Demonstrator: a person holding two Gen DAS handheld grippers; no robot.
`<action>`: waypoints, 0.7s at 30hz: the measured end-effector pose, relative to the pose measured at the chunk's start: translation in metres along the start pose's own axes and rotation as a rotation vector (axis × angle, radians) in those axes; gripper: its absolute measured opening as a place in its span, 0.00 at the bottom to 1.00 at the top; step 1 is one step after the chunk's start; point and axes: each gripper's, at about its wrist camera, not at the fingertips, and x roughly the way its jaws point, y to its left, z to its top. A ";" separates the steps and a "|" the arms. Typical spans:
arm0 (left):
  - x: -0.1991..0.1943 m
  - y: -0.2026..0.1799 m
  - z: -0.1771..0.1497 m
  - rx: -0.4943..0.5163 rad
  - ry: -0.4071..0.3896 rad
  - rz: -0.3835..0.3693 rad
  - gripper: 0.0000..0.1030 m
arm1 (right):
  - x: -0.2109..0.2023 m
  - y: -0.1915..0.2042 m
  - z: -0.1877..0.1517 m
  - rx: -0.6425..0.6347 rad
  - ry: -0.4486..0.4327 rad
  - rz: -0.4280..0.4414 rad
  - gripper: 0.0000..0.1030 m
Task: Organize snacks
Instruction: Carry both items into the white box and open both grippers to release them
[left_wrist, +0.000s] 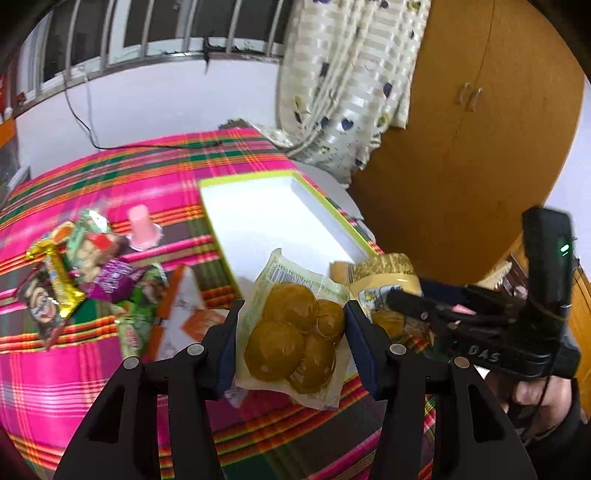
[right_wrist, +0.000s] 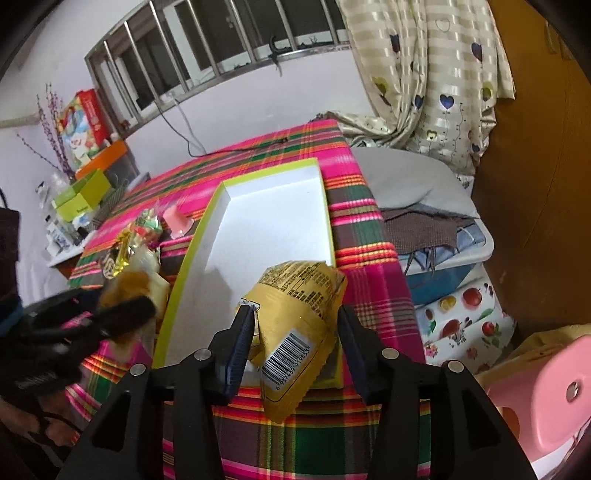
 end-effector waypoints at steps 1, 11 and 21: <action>0.004 -0.002 -0.001 0.005 0.010 -0.005 0.52 | -0.001 -0.001 0.000 -0.001 -0.005 0.000 0.44; 0.032 -0.021 -0.002 0.035 0.084 -0.035 0.53 | -0.001 -0.003 -0.002 -0.022 -0.022 0.016 0.31; 0.037 -0.019 -0.007 0.031 0.105 -0.034 0.55 | -0.010 -0.002 -0.001 -0.020 -0.041 0.007 0.34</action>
